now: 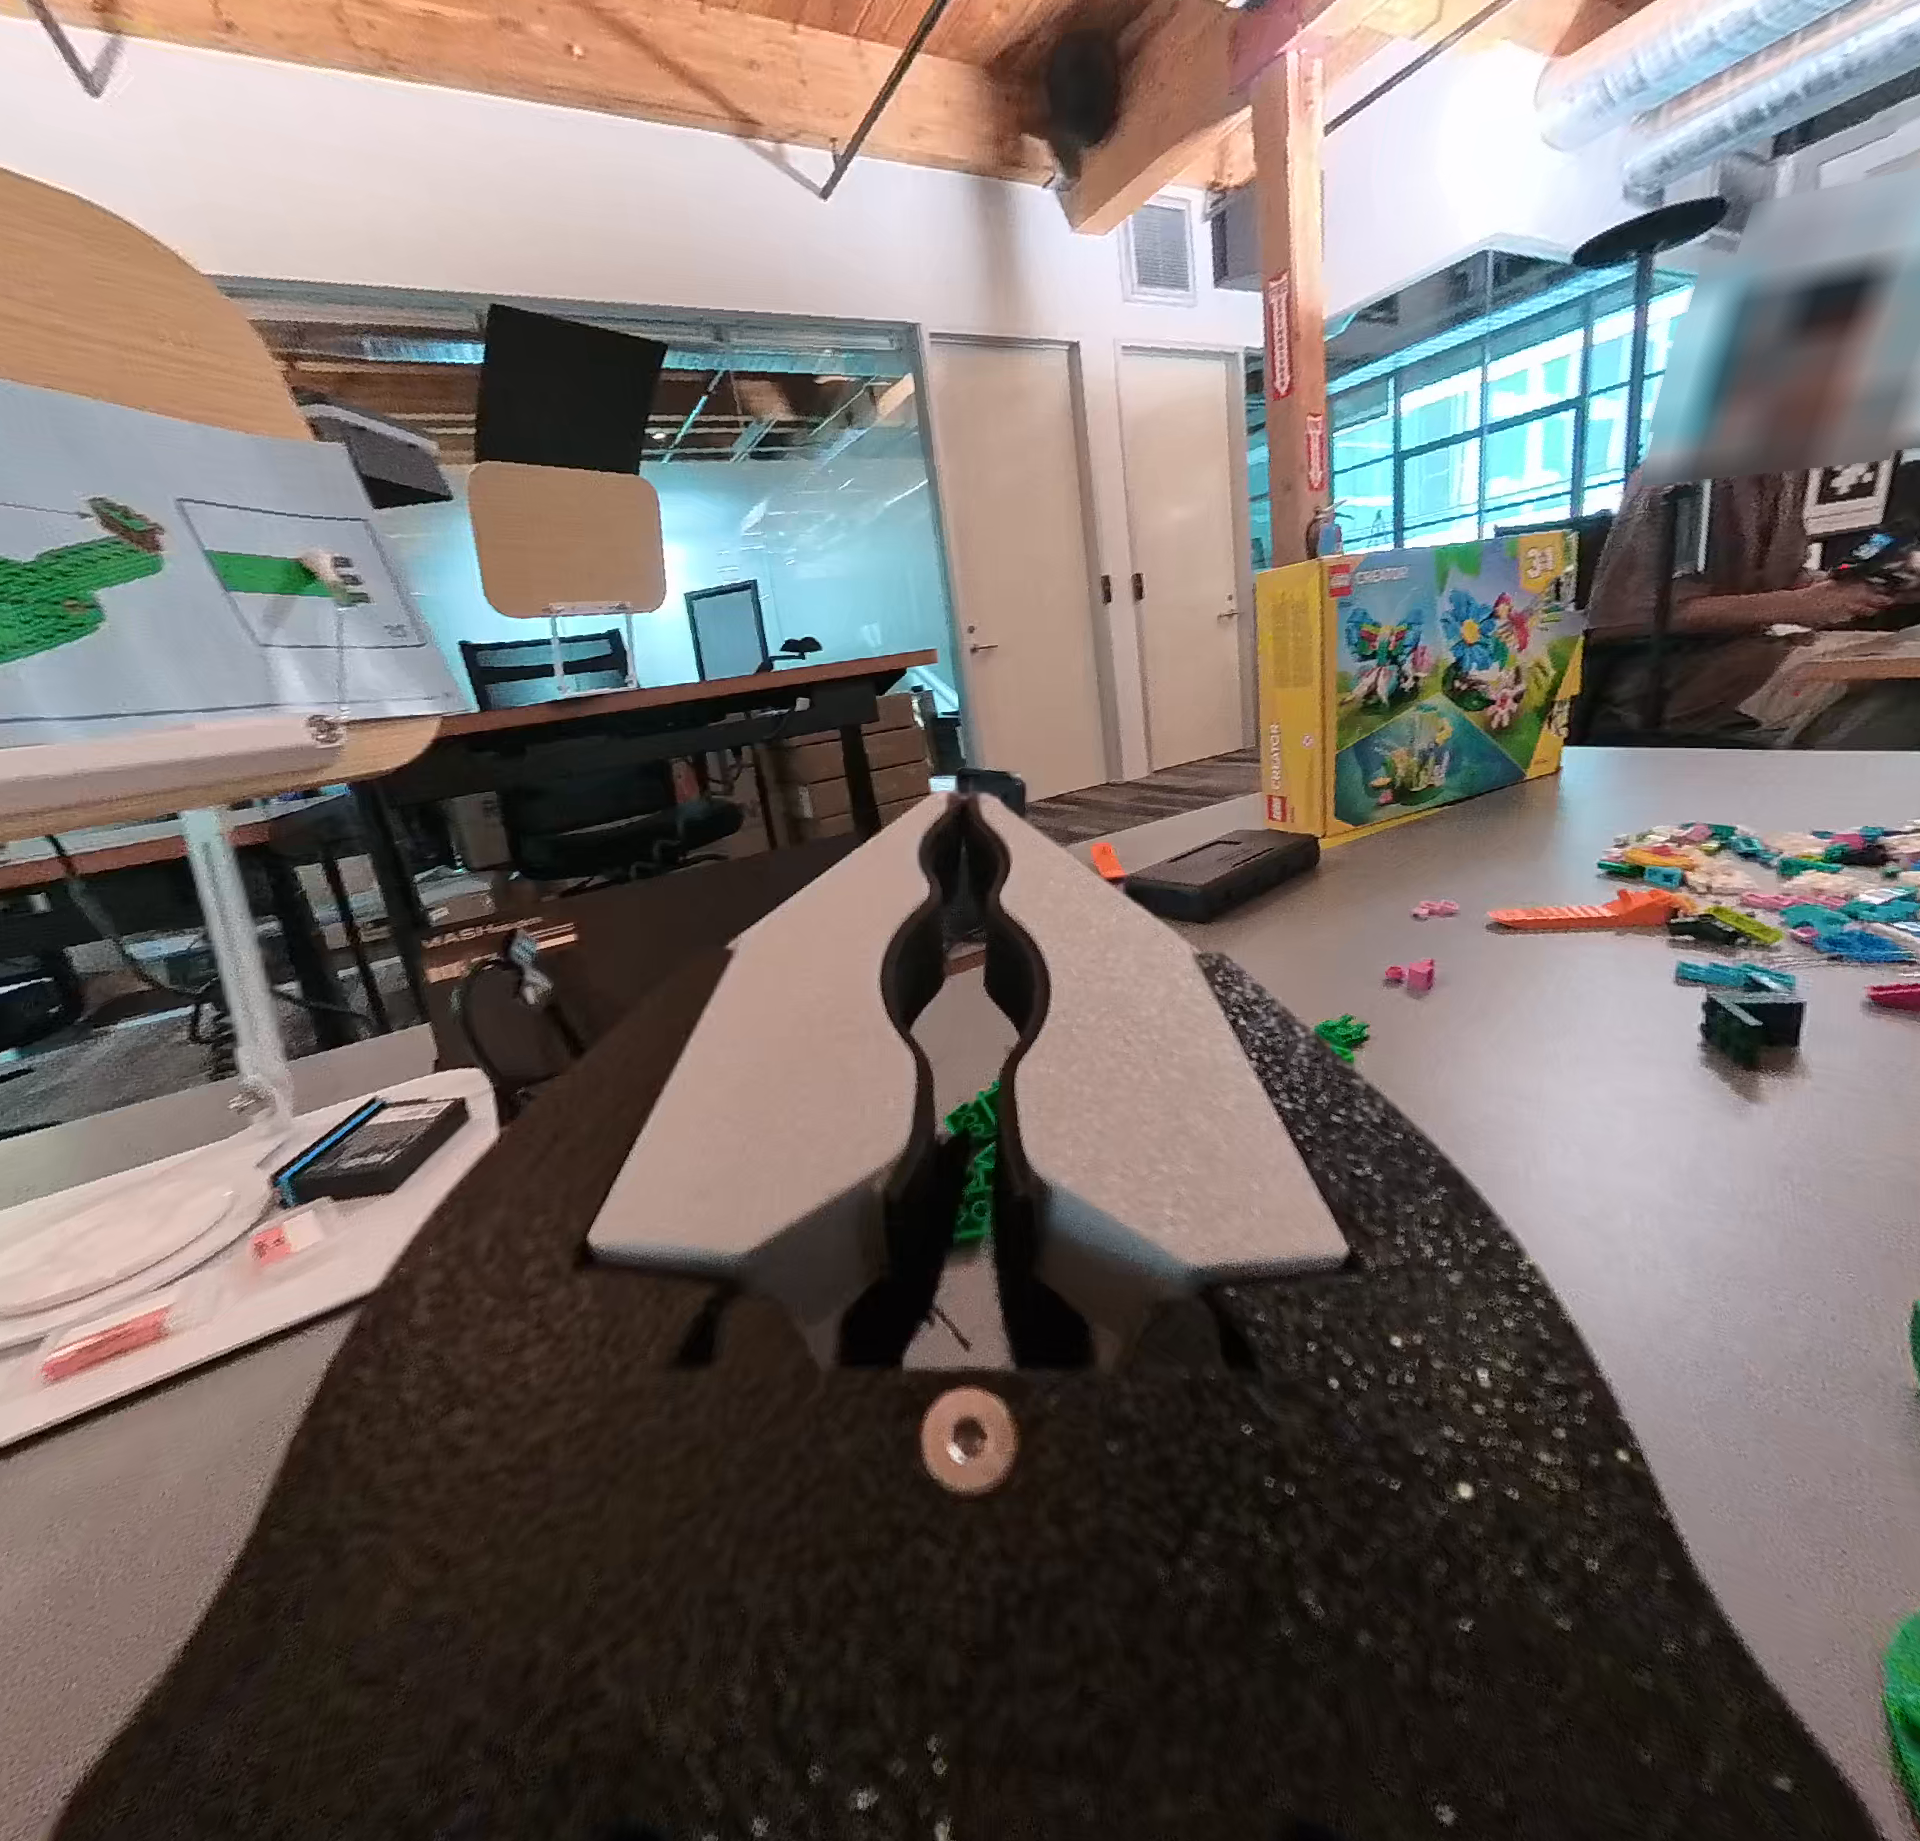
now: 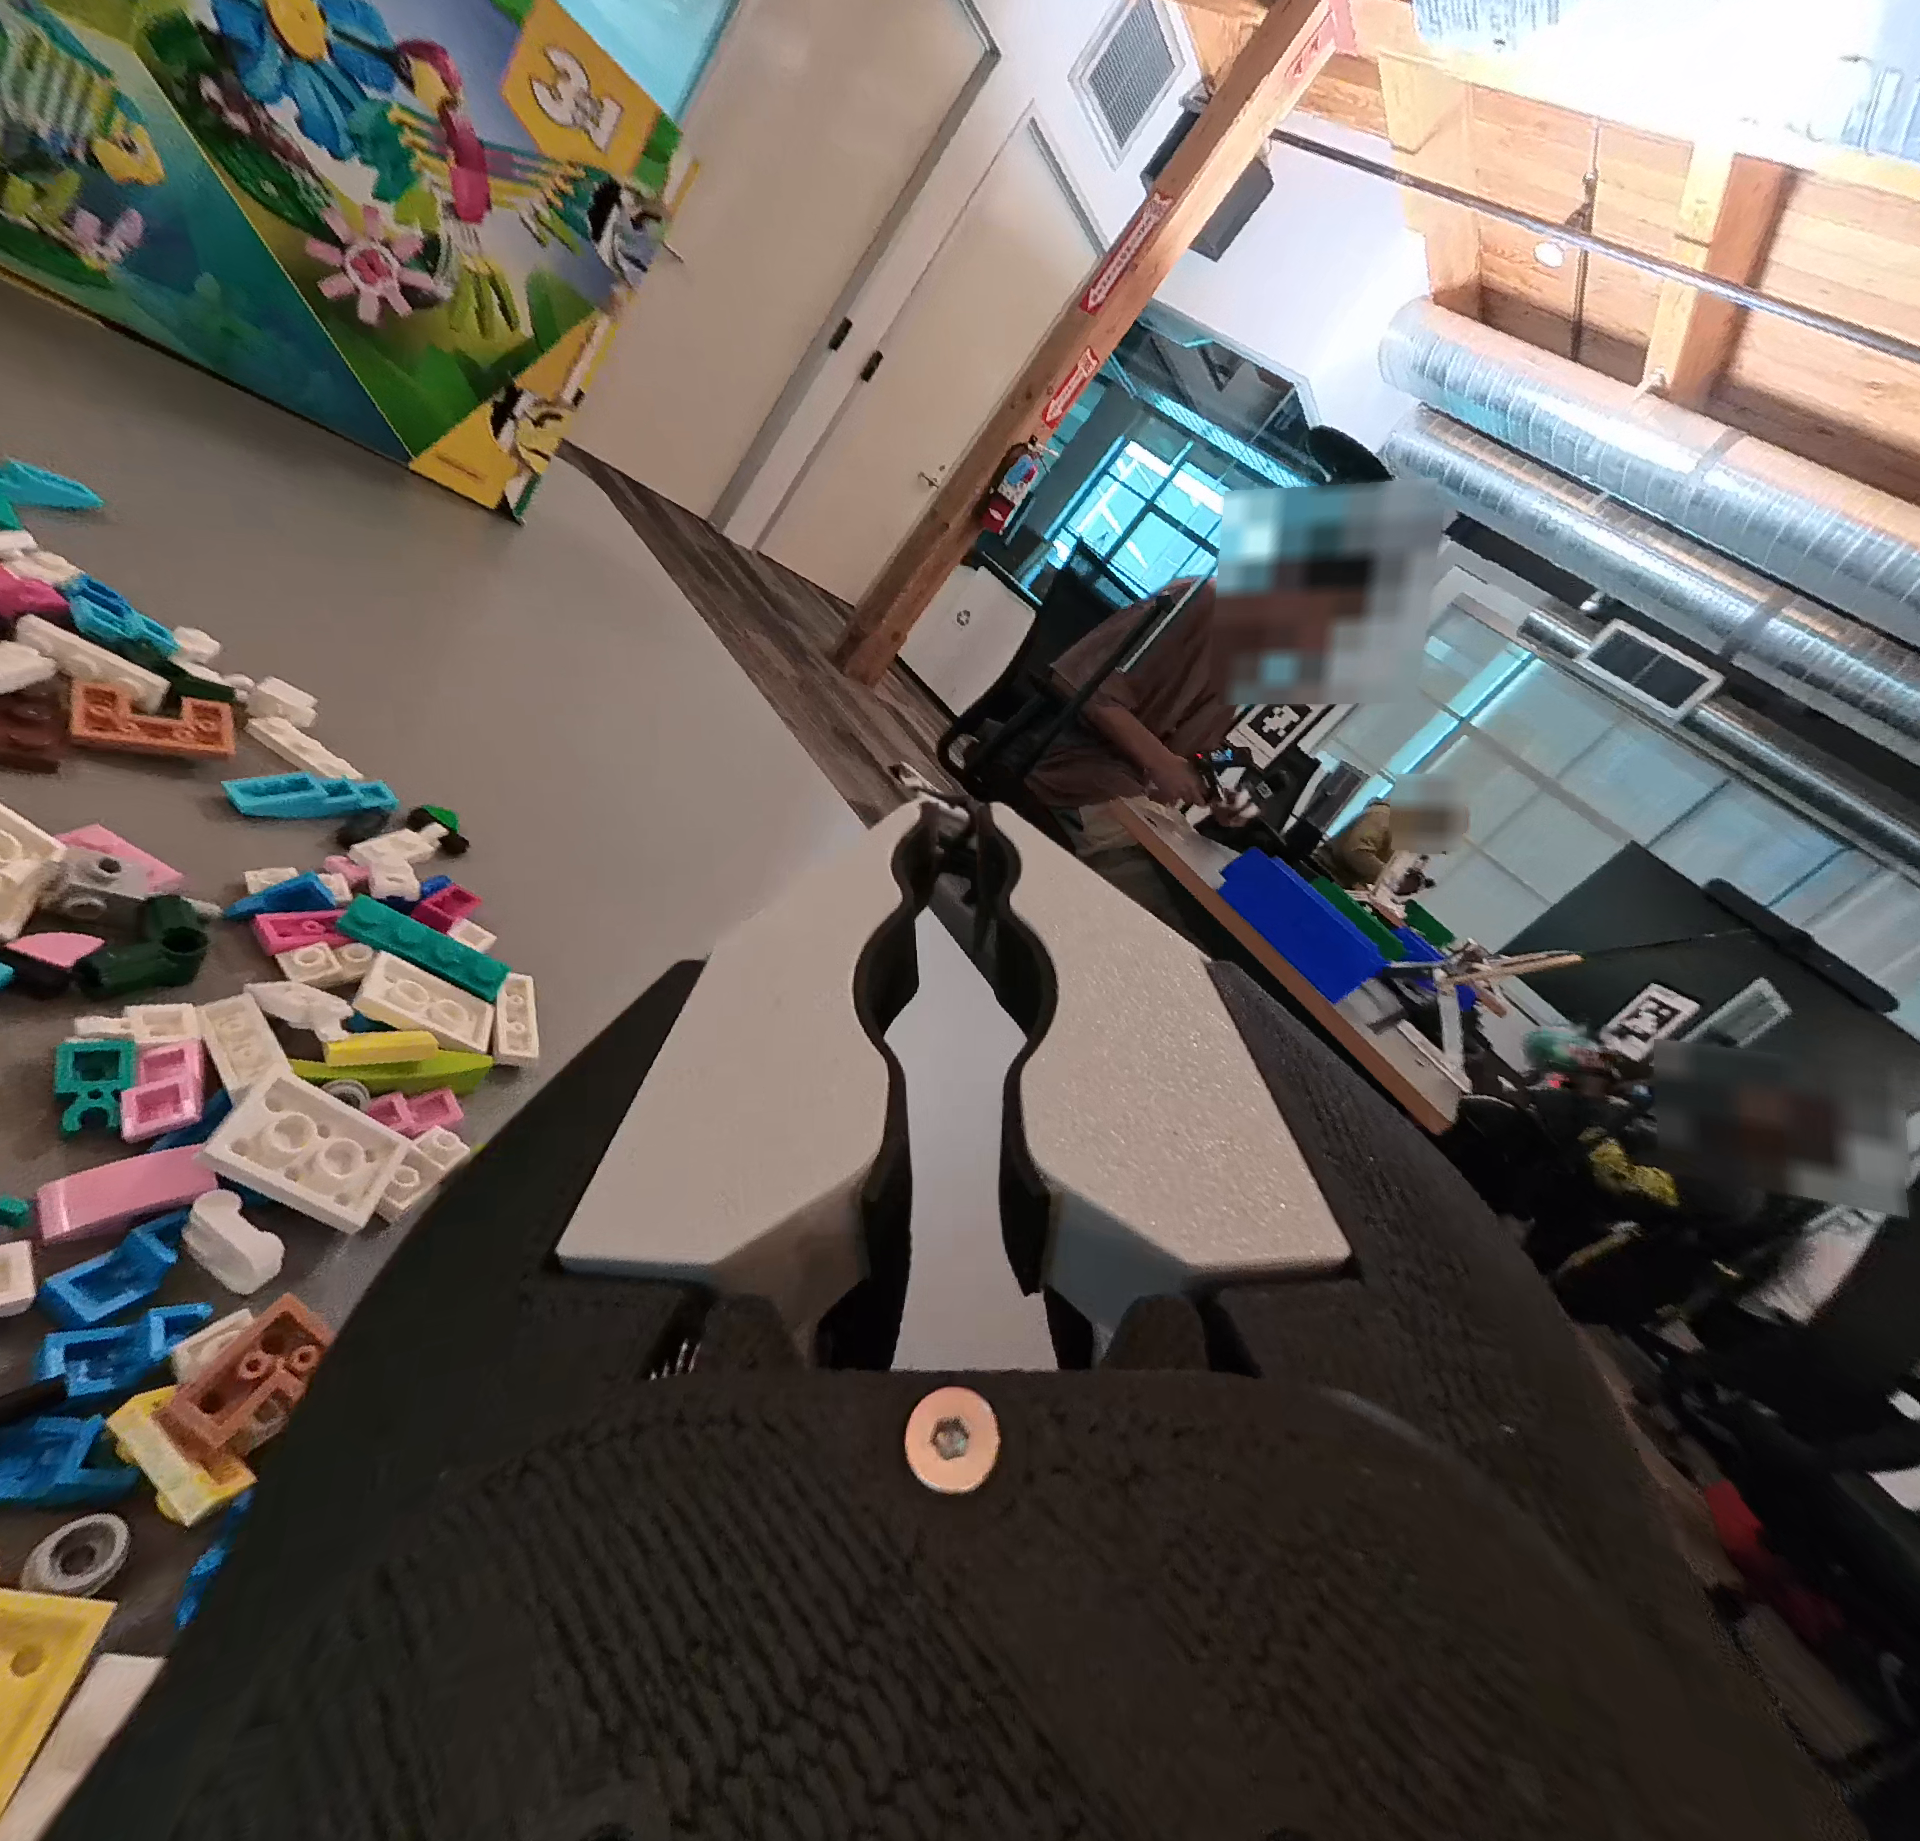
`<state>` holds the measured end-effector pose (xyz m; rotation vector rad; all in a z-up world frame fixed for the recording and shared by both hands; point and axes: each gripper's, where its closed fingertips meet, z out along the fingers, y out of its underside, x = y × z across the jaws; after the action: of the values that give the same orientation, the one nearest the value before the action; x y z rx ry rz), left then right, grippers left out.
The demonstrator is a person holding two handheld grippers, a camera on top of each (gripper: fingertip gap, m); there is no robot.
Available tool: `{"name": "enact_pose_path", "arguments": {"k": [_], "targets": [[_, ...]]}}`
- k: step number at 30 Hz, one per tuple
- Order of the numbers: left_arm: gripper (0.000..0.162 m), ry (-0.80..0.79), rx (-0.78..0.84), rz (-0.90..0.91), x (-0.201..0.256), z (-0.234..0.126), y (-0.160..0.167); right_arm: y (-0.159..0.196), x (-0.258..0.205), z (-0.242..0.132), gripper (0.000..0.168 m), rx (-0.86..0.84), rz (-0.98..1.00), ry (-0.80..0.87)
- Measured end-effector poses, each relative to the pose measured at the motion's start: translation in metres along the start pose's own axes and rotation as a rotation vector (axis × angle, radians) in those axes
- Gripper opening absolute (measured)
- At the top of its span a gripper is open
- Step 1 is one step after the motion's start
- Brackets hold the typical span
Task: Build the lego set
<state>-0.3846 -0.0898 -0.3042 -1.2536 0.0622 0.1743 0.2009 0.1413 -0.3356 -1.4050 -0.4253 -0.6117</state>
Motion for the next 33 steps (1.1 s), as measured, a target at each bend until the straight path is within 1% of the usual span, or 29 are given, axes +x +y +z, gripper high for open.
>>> {"name": "enact_pose_path", "arguments": {"k": [3, 4, 6, 7, 8, 10, 12, 14, 15, 16, 17, 18, 20, 21, 23, 24, 29, 32, 33], "targets": [[0.0, 0.025, 0.022, -0.011, 0.003, 0.005, -0.002, 0.005, -0.001, 0.001, 0.006, -0.048, -0.057, 0.019], [0.0, 0.01, 0.049, 0.016, -0.004, 0.006, -0.006, 0.007, -0.001, 0.001, 0.006, -0.064, -0.08, 0.024], [0.0, -0.076, 0.115, 0.106, -0.036, 0.006, -0.023, 0.009, 0.0, 0.001, 0.006, -0.095, -0.107, 0.043], [0.0, -0.149, 0.143, 0.114, -0.064, 0.004, -0.035, 0.011, 0.003, 0.001, 0.006, -0.117, -0.106, 0.058], [0.005, -0.218, 0.19, 0.108, -0.096, -0.001, -0.051, 0.015, 0.007, 0.0, 0.006, -0.142, -0.097, 0.08], [0.021, -0.35, 0.29, 0.103, -0.166, -0.019, -0.087, 0.02, 0.018, -0.004, 0.006, -0.186, -0.059, 0.146], [0.042, -0.496, 0.373, 0.063, -0.243, -0.045, -0.121, 0.02, 0.026, -0.012, 0.01, -0.208, -0.028, 0.205], [0.061, -0.573, 0.467, -0.018, -0.307, -0.074, -0.149, 0.019, 0.026, -0.018, 0.013, -0.229, -0.036, 0.234], [0.068, -0.595, 0.476, -0.07, -0.335, -0.084, -0.154, 0.019, 0.025, -0.02, 0.013, -0.242, -0.048, 0.24], [0.078, -0.606, 0.445, -0.137, -0.361, -0.087, -0.152, 0.019, 0.024, -0.021, 0.013, -0.256, -0.06, 0.248], [0.084, -0.584, 0.387, -0.213, -0.381, -0.084, -0.143, 0.02, 0.024, -0.022, 0.013, -0.27, -0.067, 0.259], [0.086, -0.527, 0.328, -0.289, -0.393, -0.076, -0.132, 0.021, 0.024, -0.023, 0.013, -0.285, -0.069, 0.273], [0.08, -0.403, 0.253, -0.424, -0.402, -0.059, -0.109, 0.024, 0.027, -0.026, 0.014, -0.318, -0.063, 0.311], [0.078, -0.361, 0.241, -0.479, -0.402, -0.054, -0.1, 0.025, 0.029, -0.028, 0.014, -0.331, -0.052, 0.329], [0.056, -0.306, 0.323, -0.527, -0.399, -0.052, -0.1, 0.027, 0.031, -0.029, 0.014, -0.346, -0.042, 0.353], [0.047, -0.3, 0.367, -0.523, -0.398, -0.054, -0.103, 0.028, 0.031, -0.029, 0.014, -0.357, -0.051, 0.356], [0.024, -0.263, 0.467, -0.445, -0.387, -0.06, -0.119, 0.031, 0.025, -0.025, 0.014, -0.378, -0.103, 0.329], [0.002, -0.238, 0.513, -0.403, -0.384, -0.066, -0.124, 0.03, 0.023, -0.023, 0.014, -0.376, -0.117, 0.315], [0.0, -0.225, 0.532, -0.393, -0.383, -0.068, -0.126, 0.03, 0.023, -0.023, 0.014, -0.377, -0.118, 0.314]]}}
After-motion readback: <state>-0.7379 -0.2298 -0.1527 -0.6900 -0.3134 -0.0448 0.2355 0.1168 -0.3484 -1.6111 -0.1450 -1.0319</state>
